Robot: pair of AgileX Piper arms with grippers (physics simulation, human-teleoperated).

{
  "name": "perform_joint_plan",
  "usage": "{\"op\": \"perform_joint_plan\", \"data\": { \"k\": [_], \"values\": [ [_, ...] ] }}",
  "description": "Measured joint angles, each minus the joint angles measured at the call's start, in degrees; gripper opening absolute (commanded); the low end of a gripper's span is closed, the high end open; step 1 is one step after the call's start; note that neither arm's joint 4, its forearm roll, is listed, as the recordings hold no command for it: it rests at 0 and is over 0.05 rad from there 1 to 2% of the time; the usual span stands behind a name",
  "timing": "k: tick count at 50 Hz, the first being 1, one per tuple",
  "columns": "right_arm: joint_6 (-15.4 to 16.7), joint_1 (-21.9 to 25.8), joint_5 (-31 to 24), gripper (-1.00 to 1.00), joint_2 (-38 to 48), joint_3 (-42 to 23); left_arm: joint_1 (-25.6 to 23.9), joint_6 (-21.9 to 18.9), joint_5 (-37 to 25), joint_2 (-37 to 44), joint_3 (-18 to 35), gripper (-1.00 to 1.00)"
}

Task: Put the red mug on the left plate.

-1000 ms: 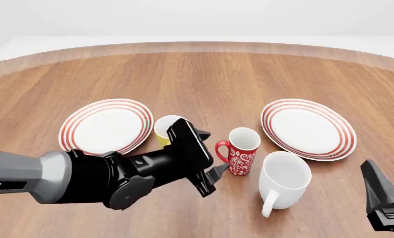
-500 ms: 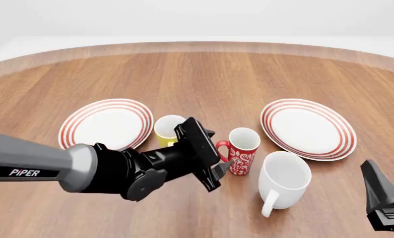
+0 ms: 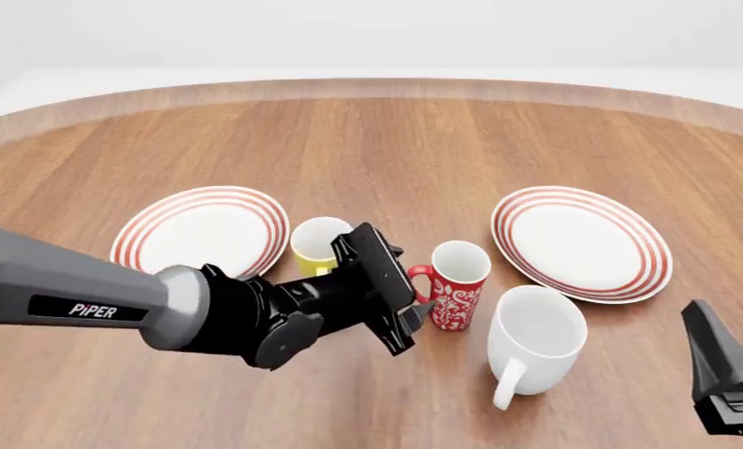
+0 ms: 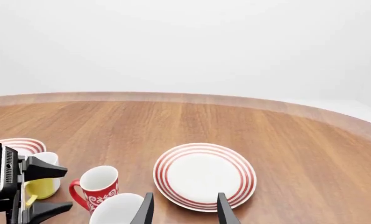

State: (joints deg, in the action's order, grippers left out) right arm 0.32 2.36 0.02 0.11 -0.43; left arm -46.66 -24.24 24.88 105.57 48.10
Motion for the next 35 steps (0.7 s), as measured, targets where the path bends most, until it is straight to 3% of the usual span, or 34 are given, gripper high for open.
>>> {"op": "perform_joint_plan", "data": {
  "k": [35],
  "values": [
    [-0.05, -0.09, 0.27, 1.00, -0.04, 0.17, 0.32, 0.75, -0.55, 1.50, 1.63, 1.00]
  ]
}}
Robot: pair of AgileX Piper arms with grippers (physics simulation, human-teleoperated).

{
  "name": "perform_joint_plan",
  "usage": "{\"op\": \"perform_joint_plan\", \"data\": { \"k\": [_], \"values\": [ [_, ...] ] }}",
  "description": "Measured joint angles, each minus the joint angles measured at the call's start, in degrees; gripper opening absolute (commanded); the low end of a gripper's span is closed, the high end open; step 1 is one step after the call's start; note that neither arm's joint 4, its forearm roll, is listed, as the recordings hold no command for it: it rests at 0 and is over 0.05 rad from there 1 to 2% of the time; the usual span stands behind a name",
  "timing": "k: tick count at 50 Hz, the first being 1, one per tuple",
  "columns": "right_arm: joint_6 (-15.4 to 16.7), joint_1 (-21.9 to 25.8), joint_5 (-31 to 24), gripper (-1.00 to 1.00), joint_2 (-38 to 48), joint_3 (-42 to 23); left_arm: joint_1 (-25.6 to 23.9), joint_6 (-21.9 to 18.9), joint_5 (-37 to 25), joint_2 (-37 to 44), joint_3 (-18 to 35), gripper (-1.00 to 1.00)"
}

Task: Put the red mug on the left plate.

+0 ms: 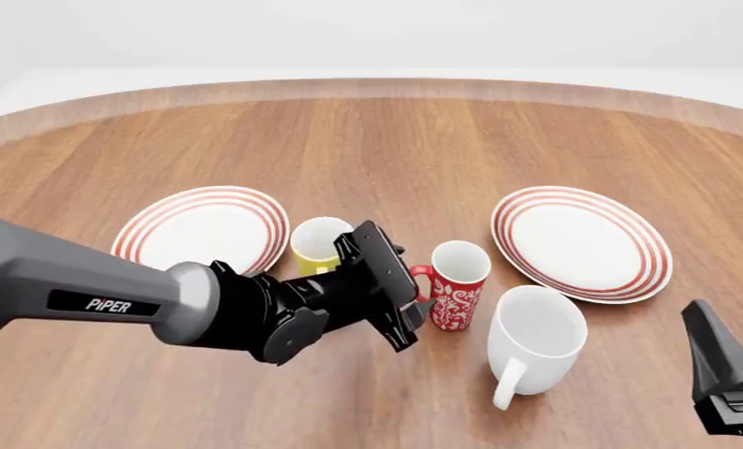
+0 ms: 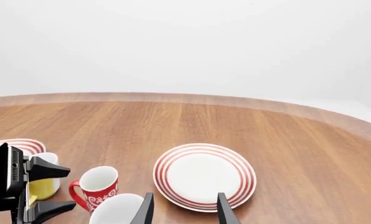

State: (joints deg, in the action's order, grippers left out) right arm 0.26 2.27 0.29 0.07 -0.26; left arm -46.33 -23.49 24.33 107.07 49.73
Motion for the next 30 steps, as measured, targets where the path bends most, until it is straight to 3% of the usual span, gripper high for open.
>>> {"op": "perform_joint_plan", "data": {
  "k": [30],
  "values": [
    [-0.01, -0.05, 0.17, 1.00, 0.03, 0.00, 0.13, 0.49, -0.64, 1.11, 1.12, 1.00]
  ]
}}
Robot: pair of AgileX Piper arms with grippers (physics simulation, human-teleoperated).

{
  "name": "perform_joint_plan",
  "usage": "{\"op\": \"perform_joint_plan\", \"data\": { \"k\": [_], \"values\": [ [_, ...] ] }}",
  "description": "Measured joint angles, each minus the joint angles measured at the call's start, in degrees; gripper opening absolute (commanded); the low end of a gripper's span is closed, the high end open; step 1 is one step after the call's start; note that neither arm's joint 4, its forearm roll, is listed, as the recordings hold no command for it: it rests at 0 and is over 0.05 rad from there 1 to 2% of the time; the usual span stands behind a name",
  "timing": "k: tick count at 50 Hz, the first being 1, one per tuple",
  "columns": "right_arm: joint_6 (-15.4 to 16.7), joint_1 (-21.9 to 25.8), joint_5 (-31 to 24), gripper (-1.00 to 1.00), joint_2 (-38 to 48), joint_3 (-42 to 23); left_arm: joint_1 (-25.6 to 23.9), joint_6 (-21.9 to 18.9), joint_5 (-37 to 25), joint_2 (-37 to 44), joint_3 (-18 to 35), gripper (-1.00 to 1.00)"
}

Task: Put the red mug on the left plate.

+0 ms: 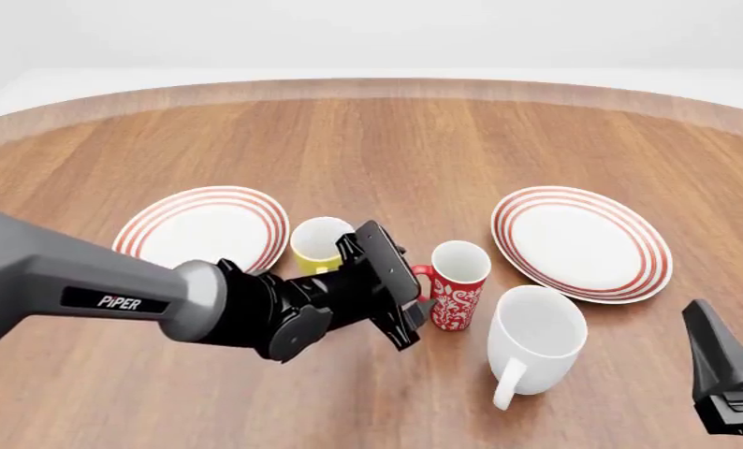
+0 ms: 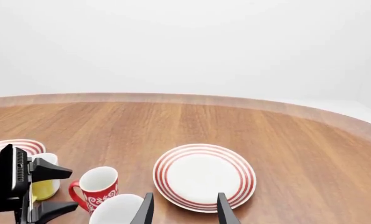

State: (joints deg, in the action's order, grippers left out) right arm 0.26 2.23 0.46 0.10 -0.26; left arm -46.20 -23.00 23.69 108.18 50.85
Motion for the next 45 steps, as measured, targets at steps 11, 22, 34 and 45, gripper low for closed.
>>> {"op": "perform_joint_plan", "data": {
  "k": [11, 22, 34, 45],
  "values": [
    [0.02, 0.02, 0.00, 1.00, -0.01, -0.04, 0.17, 0.10, 0.03, 0.41, 0.28, 1.00],
    [0.03, 0.02, -0.01, 1.00, -0.03, -0.07, 0.14, 0.33, 0.15, 0.15, 0.33, -1.00],
    [0.06, 0.05, -0.03, 1.00, -0.02, -0.17, 0.14, 0.59, 0.15, 0.11, 0.27, -1.00],
    [0.08, 0.07, -0.07, 1.00, -0.03, -0.27, 0.09, 0.63, 0.11, 0.03, 0.19, -1.00]
  ]
}}
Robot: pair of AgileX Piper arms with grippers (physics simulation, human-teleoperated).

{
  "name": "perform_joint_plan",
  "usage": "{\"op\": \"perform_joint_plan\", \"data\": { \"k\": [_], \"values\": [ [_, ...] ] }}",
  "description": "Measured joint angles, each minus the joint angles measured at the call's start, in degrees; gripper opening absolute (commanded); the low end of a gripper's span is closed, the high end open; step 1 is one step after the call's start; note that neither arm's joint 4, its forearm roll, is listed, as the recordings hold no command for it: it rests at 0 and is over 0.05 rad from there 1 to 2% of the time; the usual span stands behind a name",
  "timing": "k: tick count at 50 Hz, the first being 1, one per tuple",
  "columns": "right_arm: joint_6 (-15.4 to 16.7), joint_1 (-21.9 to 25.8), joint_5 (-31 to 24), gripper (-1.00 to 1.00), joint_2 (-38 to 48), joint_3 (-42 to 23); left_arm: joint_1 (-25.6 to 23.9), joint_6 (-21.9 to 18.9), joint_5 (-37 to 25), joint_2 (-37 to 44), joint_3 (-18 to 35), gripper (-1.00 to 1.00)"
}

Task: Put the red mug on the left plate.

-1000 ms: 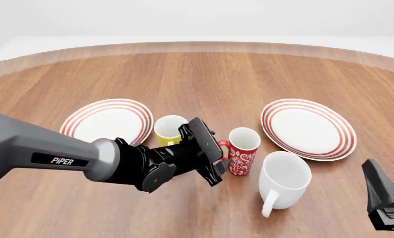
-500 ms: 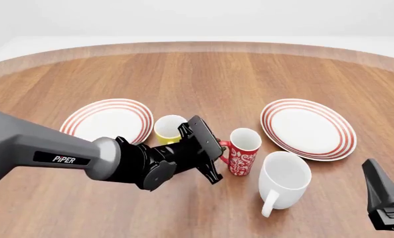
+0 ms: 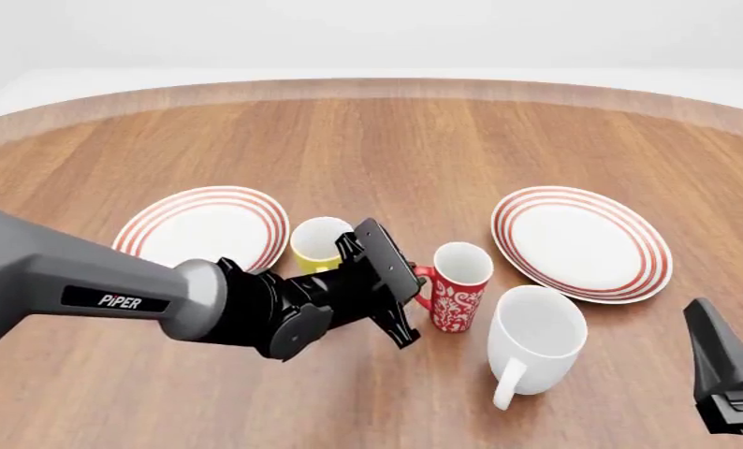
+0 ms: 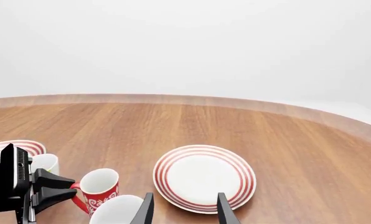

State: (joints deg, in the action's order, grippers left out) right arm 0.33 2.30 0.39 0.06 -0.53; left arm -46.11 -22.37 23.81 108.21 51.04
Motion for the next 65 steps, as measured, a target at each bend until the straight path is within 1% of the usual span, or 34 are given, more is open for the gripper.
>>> {"op": "perform_joint_plan", "data": {
  "k": [12, 36, 65],
  "values": [
    [0.01, 0.03, 0.02, 1.00, -0.01, 0.02, 0.00, 0.25, -0.07, -0.09, -0.05, -1.00],
    [0.01, 0.04, 0.05, 1.00, -0.01, 0.05, 0.66, 2.39, -1.18, -2.34, 0.00, -1.00],
    [0.01, 0.04, 0.06, 1.00, -0.01, 0.05, 1.29, 3.11, -2.48, -6.10, -0.62, -1.00]
  ]
}}
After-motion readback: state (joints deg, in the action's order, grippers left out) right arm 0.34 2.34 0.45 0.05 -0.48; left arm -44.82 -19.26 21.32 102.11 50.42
